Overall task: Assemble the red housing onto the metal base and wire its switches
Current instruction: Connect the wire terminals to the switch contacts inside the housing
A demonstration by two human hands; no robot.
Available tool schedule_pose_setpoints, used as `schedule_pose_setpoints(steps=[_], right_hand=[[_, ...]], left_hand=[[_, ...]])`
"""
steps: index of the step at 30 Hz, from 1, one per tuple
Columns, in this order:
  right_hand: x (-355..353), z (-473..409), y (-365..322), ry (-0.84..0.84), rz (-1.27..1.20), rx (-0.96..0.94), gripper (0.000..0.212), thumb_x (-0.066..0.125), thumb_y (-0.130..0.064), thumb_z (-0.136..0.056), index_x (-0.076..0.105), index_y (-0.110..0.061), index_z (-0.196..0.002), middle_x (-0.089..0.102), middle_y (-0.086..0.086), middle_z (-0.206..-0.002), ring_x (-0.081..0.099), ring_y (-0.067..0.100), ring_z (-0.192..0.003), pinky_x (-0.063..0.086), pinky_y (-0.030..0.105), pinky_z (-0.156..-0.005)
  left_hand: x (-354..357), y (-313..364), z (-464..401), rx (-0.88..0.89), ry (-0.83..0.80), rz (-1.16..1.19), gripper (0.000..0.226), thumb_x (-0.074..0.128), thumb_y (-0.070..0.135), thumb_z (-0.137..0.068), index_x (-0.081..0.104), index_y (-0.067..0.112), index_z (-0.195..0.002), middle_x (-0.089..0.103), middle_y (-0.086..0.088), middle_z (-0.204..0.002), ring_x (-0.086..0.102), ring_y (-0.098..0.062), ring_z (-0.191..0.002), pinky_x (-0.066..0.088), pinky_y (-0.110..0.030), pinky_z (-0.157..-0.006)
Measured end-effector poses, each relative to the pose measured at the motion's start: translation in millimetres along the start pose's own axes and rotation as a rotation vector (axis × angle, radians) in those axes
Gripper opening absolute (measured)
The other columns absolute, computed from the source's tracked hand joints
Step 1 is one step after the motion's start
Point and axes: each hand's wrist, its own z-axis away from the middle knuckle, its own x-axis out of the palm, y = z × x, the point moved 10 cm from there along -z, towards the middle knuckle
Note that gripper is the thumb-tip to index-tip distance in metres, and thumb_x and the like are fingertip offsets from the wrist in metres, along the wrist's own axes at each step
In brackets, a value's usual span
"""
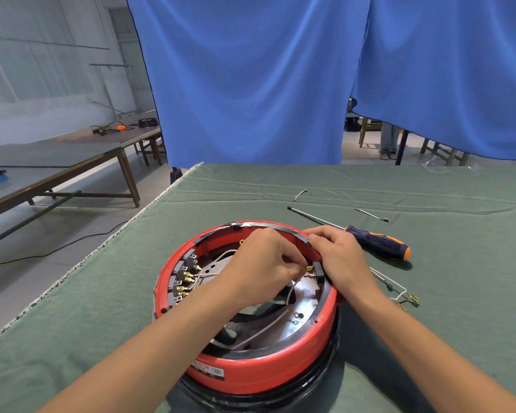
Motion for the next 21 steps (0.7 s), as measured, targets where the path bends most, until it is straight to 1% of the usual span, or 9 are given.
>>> schedule_pose_setpoints(steps=[2,4,6,8,9,11,14,17,21], right_hand=[[-0.3,0.1,0.1,-0.005,-0.015,0.004,0.020,0.053,-0.011,-0.091,0.072,-0.016,-0.088,0.072,0.001,-0.088,0.065,0.020,-0.089,0.050,0.040,-0.087],[-0.3,0.0,0.2,-0.003,-0.022,0.004,0.019,0.054,-0.011,-0.090,0.072,-0.017,-0.088,0.072,0.001,-0.088,0.066,0.020,-0.088,0.051,0.040,-0.086],[-0.5,-0.3,1.0,0.002,-0.030,0.008,0.019,0.054,-0.011,-0.090,0.072,-0.016,-0.088,0.072,0.001,-0.088,0.066,0.020,-0.088,0.051,0.040,-0.086],[-0.9,-0.8,2.5,0.006,-0.038,0.011,0.019,0.054,-0.012,-0.090,0.073,-0.015,-0.090,0.072,0.002,-0.089,0.066,0.020,-0.089,0.051,0.041,-0.087],[-0.7,-0.5,2.9,0.004,-0.038,0.011,0.019,0.054,-0.012,-0.090,0.073,-0.014,-0.090,0.073,0.002,-0.089,0.066,0.020,-0.089,0.051,0.041,-0.087],[-0.5,-0.5,3.4,0.002,-0.037,0.009,0.020,0.054,-0.012,-0.091,0.073,-0.014,-0.091,0.072,0.002,-0.089,0.066,0.020,-0.089,0.050,0.042,-0.088],[0.3,-1.0,3.8,0.006,-0.024,0.002,0.020,0.054,-0.013,-0.091,0.073,-0.014,-0.092,0.072,0.002,-0.091,0.065,0.020,-0.091,0.050,0.042,-0.088],[-0.1,-2.1,6.2,0.019,-0.016,0.002,0.020,0.053,-0.015,-0.091,0.073,-0.017,-0.091,0.073,0.000,-0.090,0.065,0.021,-0.091,0.050,0.042,-0.088],[0.0,-3.1,7.5,0.027,-0.028,0.006,0.020,0.053,-0.015,-0.091,0.073,-0.018,-0.089,0.073,-0.001,-0.088,0.066,0.020,-0.089,0.050,0.042,-0.087]], left_hand=[[0.3,-2.1,-0.2,-0.008,-0.020,0.018,0.015,0.064,-0.002,-0.078,0.076,0.006,-0.074,0.071,-0.004,-0.068,0.064,-0.017,-0.067,0.050,-0.032,-0.066],[0.5,-3.7,-0.9,-0.003,-0.043,0.016,0.016,0.063,-0.002,-0.079,0.076,0.007,-0.075,0.070,0.003,-0.066,0.061,-0.008,-0.061,0.049,-0.026,-0.063],[1.6,-2.5,-1.3,0.007,-0.061,0.001,0.018,0.062,-0.002,-0.080,0.076,0.008,-0.074,0.064,0.011,-0.059,0.054,-0.001,-0.055,0.042,-0.018,-0.056],[2.5,0.7,-1.3,0.018,-0.067,-0.022,0.019,0.061,-0.002,-0.080,0.074,0.009,-0.071,0.061,0.012,-0.055,0.050,0.000,-0.051,0.036,-0.014,-0.053],[2.8,1.6,-1.5,0.022,-0.068,-0.032,0.019,0.060,-0.002,-0.079,0.074,0.008,-0.071,0.063,0.008,-0.056,0.050,-0.002,-0.051,0.037,-0.015,-0.052],[2.3,0.2,-3.1,0.018,-0.064,-0.056,0.018,0.061,0.000,-0.079,0.074,0.009,-0.072,0.068,0.003,-0.063,0.055,-0.006,-0.056,0.045,-0.024,-0.058],[0.6,-4.3,-4.1,-0.005,-0.044,-0.091,0.018,0.062,0.004,-0.077,0.075,0.015,-0.072,0.070,0.004,-0.067,0.062,-0.014,-0.064,0.050,-0.036,-0.066],[0.9,-0.7,-3.9,0.008,-0.026,-0.112,0.019,0.061,0.004,-0.076,0.074,0.015,-0.069,0.069,0.003,-0.064,0.059,-0.015,-0.061,0.049,-0.038,-0.063],[1.9,4.8,-4.7,0.045,-0.031,-0.115,0.016,0.061,0.000,-0.073,0.073,0.008,-0.069,0.068,-0.006,-0.064,0.057,-0.021,-0.061,0.045,-0.039,-0.061]])
